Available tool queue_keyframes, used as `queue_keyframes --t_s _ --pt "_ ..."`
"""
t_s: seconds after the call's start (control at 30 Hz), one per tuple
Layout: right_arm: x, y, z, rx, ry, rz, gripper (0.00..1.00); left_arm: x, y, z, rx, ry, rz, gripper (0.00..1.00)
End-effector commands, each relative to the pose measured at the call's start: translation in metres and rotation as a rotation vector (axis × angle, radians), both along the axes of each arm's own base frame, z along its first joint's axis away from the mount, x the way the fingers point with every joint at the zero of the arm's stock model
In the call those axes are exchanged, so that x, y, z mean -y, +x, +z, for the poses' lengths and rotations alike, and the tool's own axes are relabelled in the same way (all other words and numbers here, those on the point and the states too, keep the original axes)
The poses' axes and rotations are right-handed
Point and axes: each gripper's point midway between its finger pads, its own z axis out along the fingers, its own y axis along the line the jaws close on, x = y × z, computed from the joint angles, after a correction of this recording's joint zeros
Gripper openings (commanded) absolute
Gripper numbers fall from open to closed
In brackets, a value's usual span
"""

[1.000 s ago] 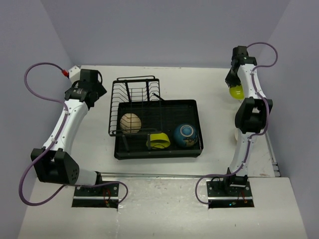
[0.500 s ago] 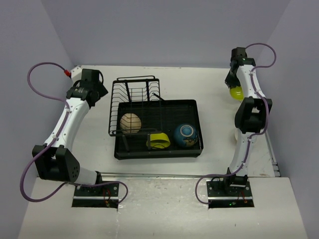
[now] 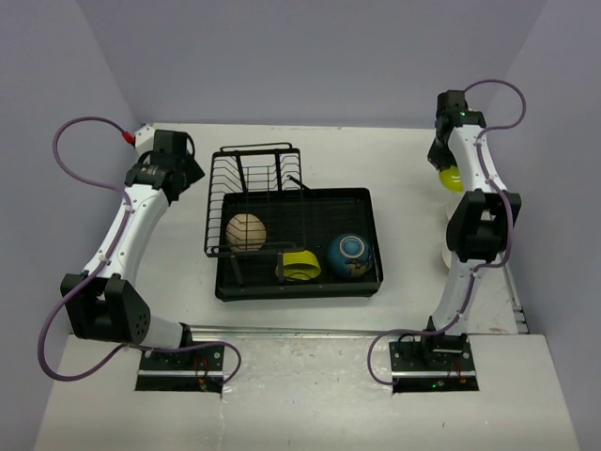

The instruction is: Unload the bowls from the dish rack

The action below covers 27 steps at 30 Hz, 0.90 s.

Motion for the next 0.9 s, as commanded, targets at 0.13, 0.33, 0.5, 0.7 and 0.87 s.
queue_keyframes --t_s 0.13,0.33,0.5,0.7,0.87 --pt "0.002 -0.041 0.069 0.098 -0.066 0.000 0.00 0.003 -0.001 0.008 0.045 -0.022 -0.034 1.00" --pt "0.001 -0.074 0.060 0.022 -0.060 -0.001 0.00 0.005 -0.009 0.008 0.043 -0.028 -0.049 1.00" --pt "0.003 -0.094 0.039 -0.039 -0.043 -0.022 0.00 0.009 -0.013 0.005 0.034 -0.038 -0.060 1.00" --pt "0.011 -0.102 0.020 -0.068 -0.039 -0.045 0.00 0.010 -0.011 0.006 0.032 -0.025 -0.066 1.00" --pt "0.017 -0.103 0.002 -0.109 -0.020 -0.052 0.00 0.010 -0.008 0.005 0.027 -0.017 -0.066 1.00"
